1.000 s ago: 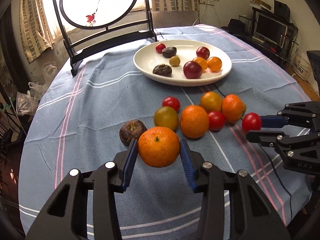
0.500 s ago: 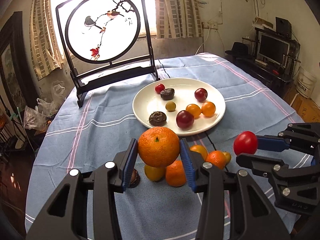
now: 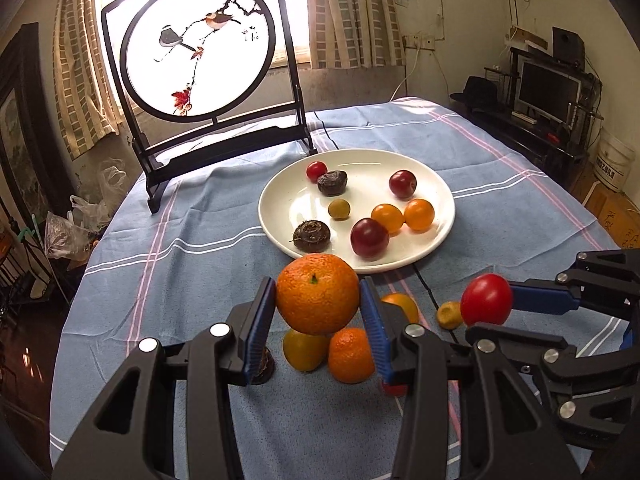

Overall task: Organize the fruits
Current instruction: 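Grasp a red tomato with the right tool while the left tool grasps an orange, then carry both fruits over the white plate and open both tools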

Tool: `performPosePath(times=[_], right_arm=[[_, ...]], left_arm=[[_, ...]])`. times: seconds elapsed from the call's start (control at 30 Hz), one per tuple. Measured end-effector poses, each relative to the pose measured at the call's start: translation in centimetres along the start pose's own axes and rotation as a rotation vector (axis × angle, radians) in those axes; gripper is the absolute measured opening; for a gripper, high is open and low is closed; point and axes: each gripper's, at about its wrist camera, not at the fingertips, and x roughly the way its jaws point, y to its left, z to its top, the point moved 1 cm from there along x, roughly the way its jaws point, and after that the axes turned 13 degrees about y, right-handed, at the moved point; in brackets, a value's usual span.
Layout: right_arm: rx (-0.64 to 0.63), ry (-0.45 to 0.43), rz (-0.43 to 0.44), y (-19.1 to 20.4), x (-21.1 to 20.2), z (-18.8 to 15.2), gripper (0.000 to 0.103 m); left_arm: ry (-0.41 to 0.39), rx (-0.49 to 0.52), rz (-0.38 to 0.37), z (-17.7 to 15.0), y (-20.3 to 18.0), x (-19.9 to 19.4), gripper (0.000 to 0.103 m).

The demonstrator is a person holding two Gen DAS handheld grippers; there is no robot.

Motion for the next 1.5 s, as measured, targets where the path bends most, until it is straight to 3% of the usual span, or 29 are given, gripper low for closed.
performPosePath(times=[0.33,0.73,1.07,1.5], right_arm=[[0.007,-0.002,-0.033,-2.2,0.7,1.9,0.029],[0.065,-0.014,-0.093,-7.6,4.4,9.7,0.029],[0.071,0.007,-0.091,-8.5,7.5,12.5,0.029],[0.060,0.033,-0.094,-8.7,8.9,13.1,0.029]], left_arm=[[0.000,0.006,0.030,3.2,0.4,2.0,0.042],[0.000,0.005,0.098,10.1,0.7,6.8,0.043],[0.041,0.009,0.109,11.1,1.3,10.1,0.043],[0.049,0.021,0.120,11.4,1.2,11.1,0.043]])
